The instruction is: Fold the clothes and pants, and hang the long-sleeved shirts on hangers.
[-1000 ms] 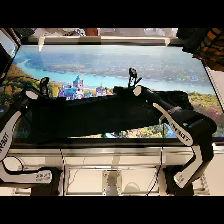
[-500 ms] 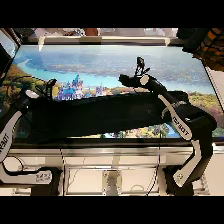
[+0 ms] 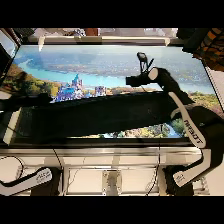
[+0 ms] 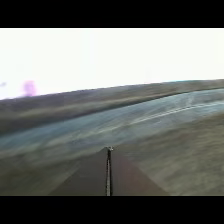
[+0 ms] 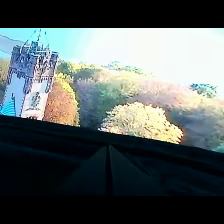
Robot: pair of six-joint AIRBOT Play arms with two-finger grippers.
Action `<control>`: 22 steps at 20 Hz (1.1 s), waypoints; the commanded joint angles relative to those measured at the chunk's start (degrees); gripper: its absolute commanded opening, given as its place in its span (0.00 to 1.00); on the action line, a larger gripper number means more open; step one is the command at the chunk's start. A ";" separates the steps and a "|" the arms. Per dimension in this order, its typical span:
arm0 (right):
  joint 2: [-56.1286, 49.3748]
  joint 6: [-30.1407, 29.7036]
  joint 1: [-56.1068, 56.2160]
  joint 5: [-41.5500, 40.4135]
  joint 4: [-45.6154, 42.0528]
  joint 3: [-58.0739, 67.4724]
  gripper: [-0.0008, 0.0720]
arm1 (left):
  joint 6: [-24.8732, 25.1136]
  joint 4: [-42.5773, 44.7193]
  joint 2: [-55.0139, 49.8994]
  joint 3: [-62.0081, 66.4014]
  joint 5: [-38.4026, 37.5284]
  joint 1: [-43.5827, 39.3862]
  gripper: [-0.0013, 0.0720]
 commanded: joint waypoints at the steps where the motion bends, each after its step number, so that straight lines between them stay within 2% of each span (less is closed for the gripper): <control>1: 6.58 -0.79 -2.40 9.33 -3.45 0.04 0.05 | -1.42 5.49 2.08 -0.07 -13.20 11.30 0.06; 2: 8.50 -0.87 -3.10 12.11 -4.44 0.04 0.06 | -0.98 6.05 1.42 -0.09 -14.25 14.69 0.07; 3: 10.16 -1.11 -3.80 14.97 -5.29 0.04 0.13 | -0.28 3.41 0.61 -0.07 -13.88 17.66 0.13; 4: 11.78 -1.44 -4.57 18.32 -5.97 0.04 0.23 | 1.42 -0.50 -0.55 -0.07 -14.03 21.00 0.42; 5: 13.09 -2.08 -5.33 21.55 -6.08 0.04 0.24 | 1.42 -3.39 -1.81 -0.07 -14.29 23.78 0.59; 7: 15.17 -2.29 -6.78 27.36 -6.38 0.04 0.24 | 2.78 -4.17 -4.81 -0.07 -14.49 27.63 0.61; 10: 16.72 -2.29 -8.22 34.16 -6.64 0.04 0.24 | 4.61 0.00 -10.82 0.13 -14.47 29.31 0.80; 14: 16.83 -2.29 -8.48 37.94 -6.99 0.04 0.24 | 4.63 1.68 -18.03 2.69 -16.37 29.31 0.81; 18: 16.83 -2.25 -8.48 38.01 -6.97 0.04 0.24 | 4.61 5.66 -19.39 5.57 -15.50 29.31 0.81; 22: 16.83 -2.14 -8.48 37.99 -6.93 0.04 0.24 | 5.09 5.49 -19.78 6.56 -14.97 29.03 0.81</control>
